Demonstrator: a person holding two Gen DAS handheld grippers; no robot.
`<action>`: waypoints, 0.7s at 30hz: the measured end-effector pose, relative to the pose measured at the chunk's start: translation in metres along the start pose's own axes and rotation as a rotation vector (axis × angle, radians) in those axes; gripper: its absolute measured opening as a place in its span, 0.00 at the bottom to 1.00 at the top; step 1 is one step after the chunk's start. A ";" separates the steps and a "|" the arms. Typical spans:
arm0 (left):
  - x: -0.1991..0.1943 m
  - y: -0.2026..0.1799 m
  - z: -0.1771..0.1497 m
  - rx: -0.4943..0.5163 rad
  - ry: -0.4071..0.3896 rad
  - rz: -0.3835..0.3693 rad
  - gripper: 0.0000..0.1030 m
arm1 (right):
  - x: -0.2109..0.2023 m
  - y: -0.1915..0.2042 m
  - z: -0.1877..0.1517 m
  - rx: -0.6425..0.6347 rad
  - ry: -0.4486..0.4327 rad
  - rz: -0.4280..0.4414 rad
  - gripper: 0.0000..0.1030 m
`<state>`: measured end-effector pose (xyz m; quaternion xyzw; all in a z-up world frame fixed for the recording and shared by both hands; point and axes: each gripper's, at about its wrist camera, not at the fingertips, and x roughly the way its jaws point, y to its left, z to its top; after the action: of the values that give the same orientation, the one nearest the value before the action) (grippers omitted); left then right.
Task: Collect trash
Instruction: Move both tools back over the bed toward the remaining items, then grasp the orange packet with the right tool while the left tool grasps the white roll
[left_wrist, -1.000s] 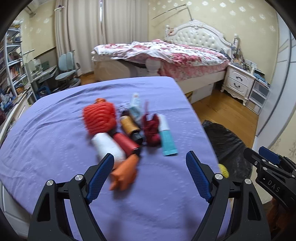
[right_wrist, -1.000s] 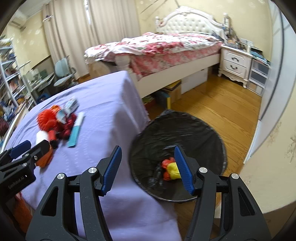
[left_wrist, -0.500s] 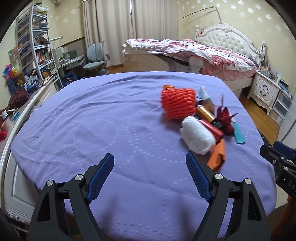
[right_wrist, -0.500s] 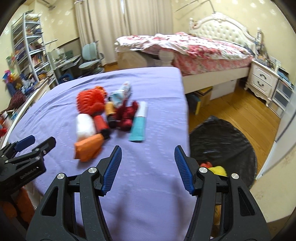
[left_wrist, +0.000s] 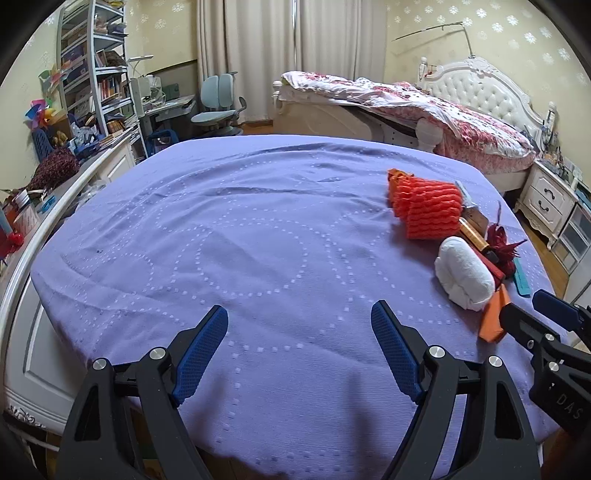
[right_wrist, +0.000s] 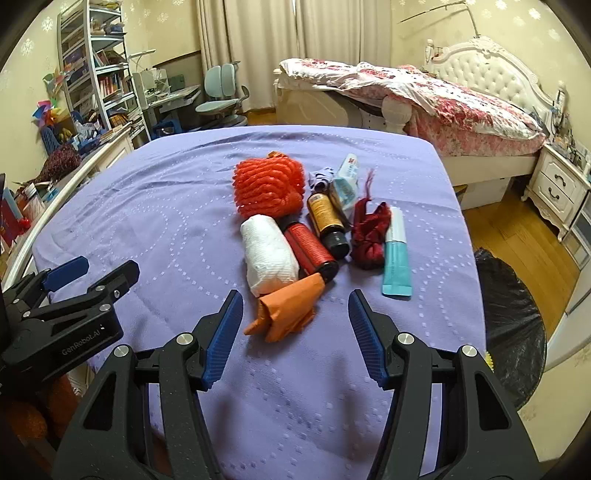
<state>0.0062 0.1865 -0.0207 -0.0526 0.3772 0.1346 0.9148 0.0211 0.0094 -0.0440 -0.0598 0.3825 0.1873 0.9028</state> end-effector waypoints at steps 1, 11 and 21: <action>0.001 0.002 0.000 -0.004 0.002 0.000 0.77 | 0.003 0.002 0.000 -0.002 0.005 -0.003 0.56; 0.004 -0.001 -0.005 -0.003 0.021 -0.023 0.77 | 0.018 -0.003 -0.005 0.030 0.056 0.015 0.28; 0.001 -0.023 -0.009 0.021 0.027 -0.048 0.77 | 0.003 -0.008 -0.011 0.016 0.026 0.026 0.15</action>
<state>0.0076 0.1625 -0.0285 -0.0541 0.3895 0.1078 0.9131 0.0193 0.0000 -0.0543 -0.0498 0.3966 0.1952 0.8956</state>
